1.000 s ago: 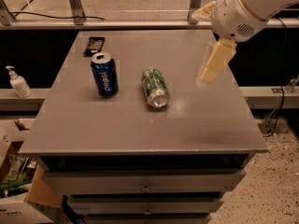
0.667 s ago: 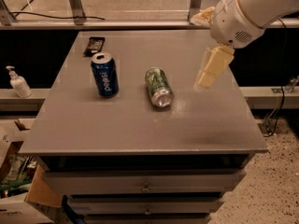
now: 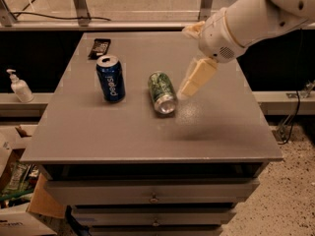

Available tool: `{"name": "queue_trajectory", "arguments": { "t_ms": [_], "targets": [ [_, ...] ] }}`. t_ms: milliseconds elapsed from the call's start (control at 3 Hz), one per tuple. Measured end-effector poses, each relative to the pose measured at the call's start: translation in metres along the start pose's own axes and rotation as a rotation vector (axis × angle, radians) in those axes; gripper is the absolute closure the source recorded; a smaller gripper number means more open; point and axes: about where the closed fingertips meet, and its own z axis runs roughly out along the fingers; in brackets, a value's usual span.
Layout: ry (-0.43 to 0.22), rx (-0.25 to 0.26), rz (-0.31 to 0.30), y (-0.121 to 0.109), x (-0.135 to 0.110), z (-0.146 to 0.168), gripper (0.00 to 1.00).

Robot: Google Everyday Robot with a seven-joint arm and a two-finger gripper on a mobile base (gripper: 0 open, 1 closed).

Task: Knock pepsi can over

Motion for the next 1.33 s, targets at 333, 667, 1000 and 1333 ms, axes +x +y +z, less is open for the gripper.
{"name": "queue_trajectory", "arguments": {
  "t_ms": [333,667,1000,1333],
  "targets": [
    [-0.081,-0.028,0.070,-0.004,-0.011,0.027,0.00],
    [-0.165,-0.071,0.140,-0.001,-0.025,0.054,0.00],
    [-0.248,-0.124,0.166,0.005,-0.048,0.079,0.00],
    [-0.337,-0.154,0.162,0.010,-0.073,0.105,0.00]
  ]
}}
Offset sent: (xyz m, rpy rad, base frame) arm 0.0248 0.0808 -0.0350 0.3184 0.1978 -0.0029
